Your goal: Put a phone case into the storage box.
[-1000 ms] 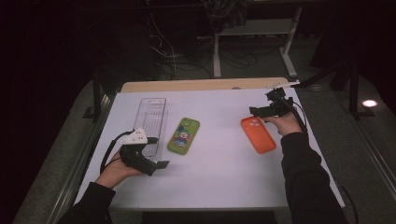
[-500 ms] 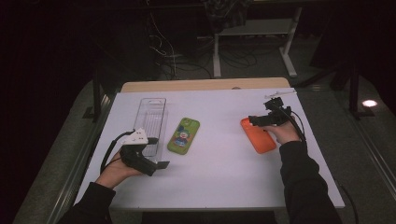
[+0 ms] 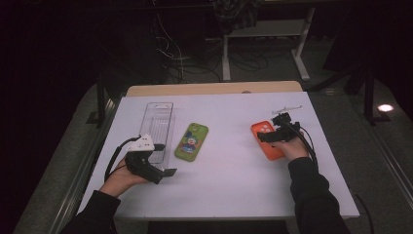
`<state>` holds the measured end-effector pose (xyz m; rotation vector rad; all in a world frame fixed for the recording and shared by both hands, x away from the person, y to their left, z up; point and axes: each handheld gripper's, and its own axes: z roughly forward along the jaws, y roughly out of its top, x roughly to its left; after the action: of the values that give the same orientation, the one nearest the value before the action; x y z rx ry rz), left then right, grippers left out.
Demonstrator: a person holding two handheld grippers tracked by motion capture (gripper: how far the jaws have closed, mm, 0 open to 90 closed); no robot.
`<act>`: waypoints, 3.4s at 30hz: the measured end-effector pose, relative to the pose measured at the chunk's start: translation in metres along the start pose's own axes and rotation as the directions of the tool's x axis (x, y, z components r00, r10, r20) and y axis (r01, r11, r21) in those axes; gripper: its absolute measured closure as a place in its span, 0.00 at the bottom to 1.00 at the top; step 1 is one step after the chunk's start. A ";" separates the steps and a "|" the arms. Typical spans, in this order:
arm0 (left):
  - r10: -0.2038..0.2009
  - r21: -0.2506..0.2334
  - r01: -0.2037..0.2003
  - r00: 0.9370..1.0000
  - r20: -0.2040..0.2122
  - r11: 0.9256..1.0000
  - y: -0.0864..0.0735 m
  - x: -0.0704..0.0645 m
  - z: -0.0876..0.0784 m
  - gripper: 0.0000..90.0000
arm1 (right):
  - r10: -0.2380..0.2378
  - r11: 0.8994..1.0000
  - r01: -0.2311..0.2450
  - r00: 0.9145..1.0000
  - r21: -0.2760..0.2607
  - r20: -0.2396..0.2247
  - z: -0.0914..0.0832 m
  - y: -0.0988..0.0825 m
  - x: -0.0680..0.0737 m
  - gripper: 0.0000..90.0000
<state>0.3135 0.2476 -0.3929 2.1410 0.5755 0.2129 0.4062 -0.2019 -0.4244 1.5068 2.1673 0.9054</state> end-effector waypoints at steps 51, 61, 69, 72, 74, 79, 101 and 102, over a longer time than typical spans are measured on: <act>-0.019 -0.008 0.019 1.000 0.001 1.000 0.001 0.000 -0.001 0.00 | 0.001 0.990 -0.008 0.999 0.138 0.050 0.016 -0.015 0.010 0.16; 0.029 -0.012 -0.028 0.999 0.042 1.000 0.035 -0.003 0.005 0.00 | -0.107 0.981 0.117 0.992 0.156 -0.074 0.003 -0.002 0.011 0.16; 0.073 -0.017 -0.072 0.995 0.071 0.997 0.061 -0.005 0.015 0.00 | -0.182 0.970 0.202 0.973 0.136 -0.141 -0.011 0.016 0.017 0.17; 0.082 -0.019 -0.080 0.993 0.086 0.997 0.069 -0.005 0.021 0.00 | -0.202 0.966 0.226 0.963 0.129 -0.178 -0.015 0.022 0.021 0.16; 0.091 -0.019 -0.089 0.991 0.099 0.996 0.075 -0.004 0.026 0.00 | -0.228 0.960 0.255 0.952 0.117 -0.204 -0.016 0.025 0.027 0.16; 0.122 -0.016 -0.120 0.984 0.132 0.993 0.087 -0.004 0.038 0.00 | -0.238 0.957 0.269 0.942 0.107 -0.237 -0.017 0.027 0.037 0.16; 0.196 0.006 -0.203 0.954 0.227 0.979 0.098 -0.014 0.066 0.00 | -0.495 0.836 0.548 0.735 -0.024 -0.463 -0.032 0.020 0.077 0.16; 0.200 0.009 -0.207 0.952 0.231 0.978 0.098 -0.015 0.066 0.00 | -0.505 0.829 0.559 0.722 -0.032 -0.474 -0.032 0.020 0.080 0.16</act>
<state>0.3560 0.1435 -0.3530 2.2186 0.2255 0.0675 0.3706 -0.1331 -0.3817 0.6329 2.8182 1.0077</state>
